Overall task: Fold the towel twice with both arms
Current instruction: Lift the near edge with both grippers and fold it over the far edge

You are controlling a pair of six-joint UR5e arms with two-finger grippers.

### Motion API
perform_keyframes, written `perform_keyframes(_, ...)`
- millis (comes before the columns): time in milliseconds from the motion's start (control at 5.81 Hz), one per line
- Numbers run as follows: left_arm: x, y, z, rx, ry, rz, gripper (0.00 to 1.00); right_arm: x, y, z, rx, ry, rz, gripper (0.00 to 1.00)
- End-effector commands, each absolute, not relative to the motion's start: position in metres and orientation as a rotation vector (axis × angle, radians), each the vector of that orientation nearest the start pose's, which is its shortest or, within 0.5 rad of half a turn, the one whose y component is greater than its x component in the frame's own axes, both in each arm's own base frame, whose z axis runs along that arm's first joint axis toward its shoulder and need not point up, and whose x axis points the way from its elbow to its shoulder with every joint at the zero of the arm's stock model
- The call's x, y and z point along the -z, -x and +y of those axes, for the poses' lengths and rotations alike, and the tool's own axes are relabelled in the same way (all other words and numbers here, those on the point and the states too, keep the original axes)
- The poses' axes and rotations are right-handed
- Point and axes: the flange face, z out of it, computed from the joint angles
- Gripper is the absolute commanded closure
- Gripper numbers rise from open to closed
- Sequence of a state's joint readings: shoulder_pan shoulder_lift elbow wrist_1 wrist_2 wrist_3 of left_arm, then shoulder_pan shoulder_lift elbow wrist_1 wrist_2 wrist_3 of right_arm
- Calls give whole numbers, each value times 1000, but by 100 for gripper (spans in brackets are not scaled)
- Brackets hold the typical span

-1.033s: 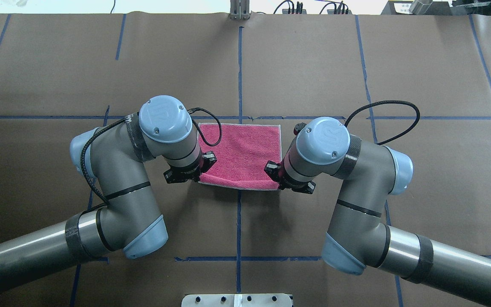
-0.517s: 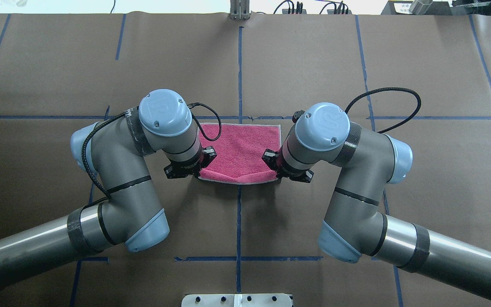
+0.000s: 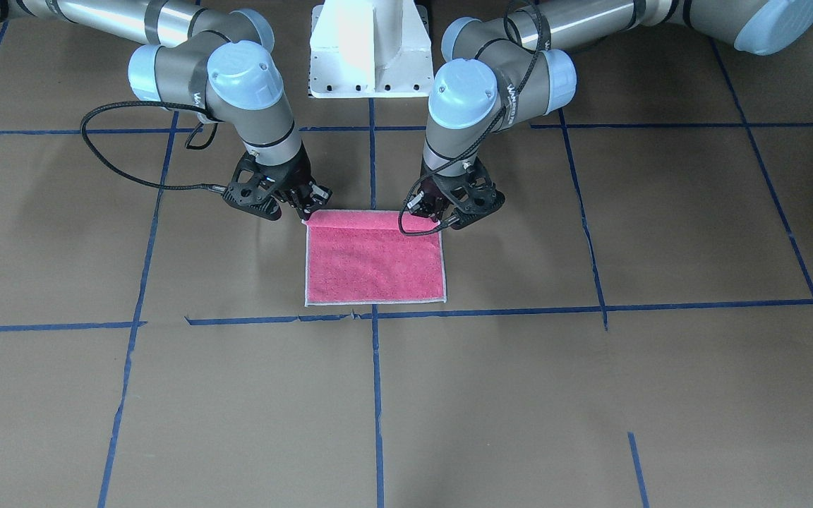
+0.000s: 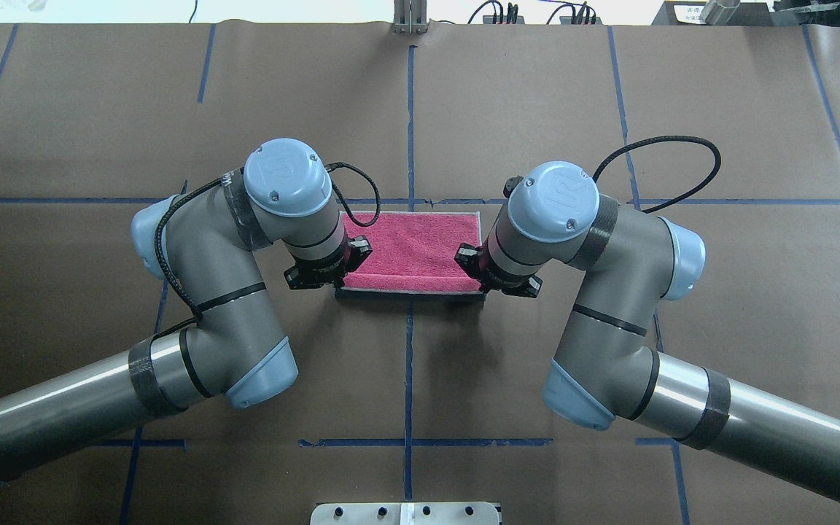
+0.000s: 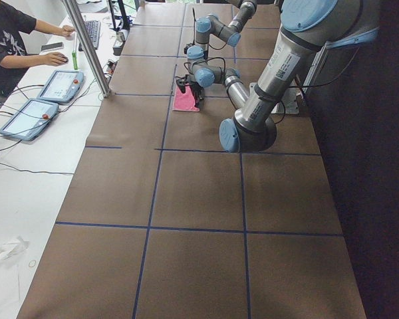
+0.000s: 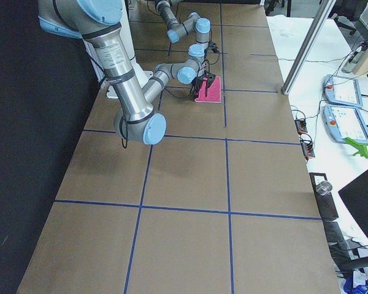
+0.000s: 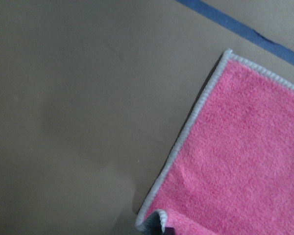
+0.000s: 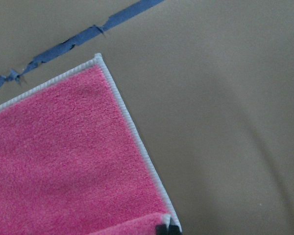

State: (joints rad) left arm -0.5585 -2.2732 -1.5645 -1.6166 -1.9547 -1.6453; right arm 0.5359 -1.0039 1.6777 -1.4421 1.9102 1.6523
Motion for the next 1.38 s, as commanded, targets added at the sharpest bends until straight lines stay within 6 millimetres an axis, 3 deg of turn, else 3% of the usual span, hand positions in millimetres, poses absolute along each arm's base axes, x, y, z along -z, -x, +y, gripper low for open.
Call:
perform_keyframes(0, -240, -546, -472, 462, 170, 803, 95, -273, 528, -441, -431, 144, -844, 100)
perform_keyframes(517, -225, -550, -478, 457, 206, 820, 95, -274, 534, -448, -404, 174, -834, 100)
perform_keyframes(1206, -221, -543, -489, 575, 245, 818, 96, -261, 508, -470, -379, 248, -888, 100)
